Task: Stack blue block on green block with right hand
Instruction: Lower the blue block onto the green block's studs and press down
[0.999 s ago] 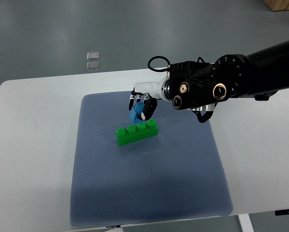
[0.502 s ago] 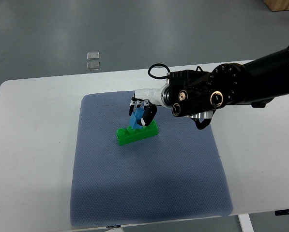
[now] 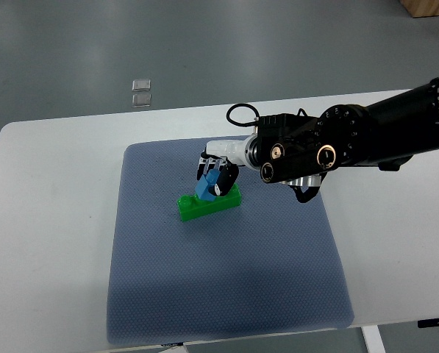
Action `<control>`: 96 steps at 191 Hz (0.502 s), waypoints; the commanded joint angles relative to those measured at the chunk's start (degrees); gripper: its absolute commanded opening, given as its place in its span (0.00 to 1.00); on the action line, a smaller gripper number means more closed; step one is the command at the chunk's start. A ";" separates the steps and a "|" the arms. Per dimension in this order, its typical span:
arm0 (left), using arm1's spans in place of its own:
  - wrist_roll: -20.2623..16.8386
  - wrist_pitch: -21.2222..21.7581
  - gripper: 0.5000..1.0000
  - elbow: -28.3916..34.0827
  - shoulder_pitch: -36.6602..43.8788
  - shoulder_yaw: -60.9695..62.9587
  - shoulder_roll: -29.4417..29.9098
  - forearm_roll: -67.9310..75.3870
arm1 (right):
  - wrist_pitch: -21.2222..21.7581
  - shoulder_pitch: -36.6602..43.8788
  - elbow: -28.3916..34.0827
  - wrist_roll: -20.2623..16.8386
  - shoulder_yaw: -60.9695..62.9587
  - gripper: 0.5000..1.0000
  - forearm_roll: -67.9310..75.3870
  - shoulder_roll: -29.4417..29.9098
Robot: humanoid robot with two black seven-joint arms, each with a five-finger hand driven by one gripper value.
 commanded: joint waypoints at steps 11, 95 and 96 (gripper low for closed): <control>-0.01 0.00 1.00 0.00 0.01 0.00 0.00 0.00 | -0.01 -0.15 -0.18 0.08 -0.09 0.25 -0.08 0.01; -0.01 0.00 1.00 0.00 0.01 0.00 0.00 0.00 | 0.43 0.90 0.26 0.00 -0.62 0.25 -0.52 -1.22; -0.01 0.00 1.00 0.00 0.01 0.00 0.00 0.00 | 0.43 0.90 0.26 0.00 -0.62 0.25 -0.52 -1.22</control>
